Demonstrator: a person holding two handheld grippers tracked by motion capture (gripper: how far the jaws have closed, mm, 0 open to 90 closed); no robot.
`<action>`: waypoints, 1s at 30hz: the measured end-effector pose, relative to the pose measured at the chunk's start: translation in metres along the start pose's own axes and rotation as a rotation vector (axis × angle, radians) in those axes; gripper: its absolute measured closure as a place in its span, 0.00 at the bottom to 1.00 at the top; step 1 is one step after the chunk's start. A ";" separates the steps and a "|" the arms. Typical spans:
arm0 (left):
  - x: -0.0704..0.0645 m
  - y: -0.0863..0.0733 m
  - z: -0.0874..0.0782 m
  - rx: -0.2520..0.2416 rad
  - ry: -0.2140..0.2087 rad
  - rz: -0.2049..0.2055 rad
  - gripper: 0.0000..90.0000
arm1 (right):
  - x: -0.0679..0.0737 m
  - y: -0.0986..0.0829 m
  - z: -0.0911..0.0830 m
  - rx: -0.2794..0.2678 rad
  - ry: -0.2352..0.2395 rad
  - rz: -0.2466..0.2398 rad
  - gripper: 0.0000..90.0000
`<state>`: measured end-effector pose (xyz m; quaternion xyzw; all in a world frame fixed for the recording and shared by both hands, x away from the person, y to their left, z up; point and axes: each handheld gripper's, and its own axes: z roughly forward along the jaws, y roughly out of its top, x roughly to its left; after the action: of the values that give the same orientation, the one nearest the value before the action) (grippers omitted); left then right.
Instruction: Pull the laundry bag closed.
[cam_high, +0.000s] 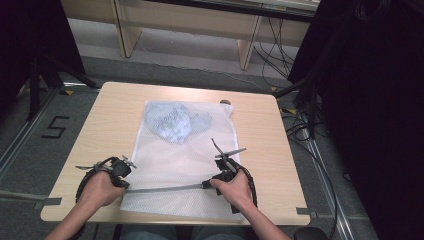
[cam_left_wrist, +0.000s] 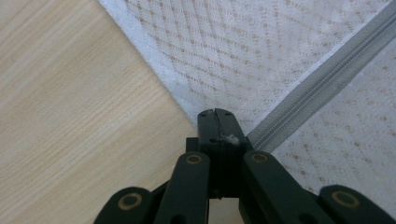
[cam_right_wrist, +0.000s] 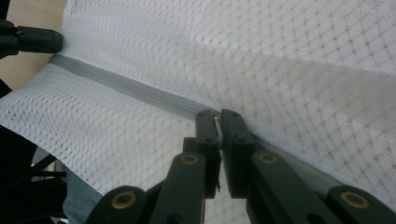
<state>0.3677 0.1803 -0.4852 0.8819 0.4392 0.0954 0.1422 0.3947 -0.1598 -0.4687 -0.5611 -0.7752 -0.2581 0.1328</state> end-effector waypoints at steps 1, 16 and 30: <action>0.000 0.000 0.000 0.000 0.000 0.000 1.00 | -0.003 -0.001 0.001 -0.018 -0.012 -0.027 0.97; 0.000 0.000 0.000 0.005 0.003 0.004 1.00 | -0.015 -0.004 -0.010 -0.019 -0.007 0.008 0.97; 0.000 0.000 -0.001 0.019 0.007 0.030 1.00 | -0.029 -0.007 -0.024 -0.015 -0.025 0.028 0.97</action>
<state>0.3680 0.1804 -0.4843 0.8893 0.4275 0.0966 0.1307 0.3961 -0.1979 -0.4649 -0.5760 -0.7670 -0.2548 0.1226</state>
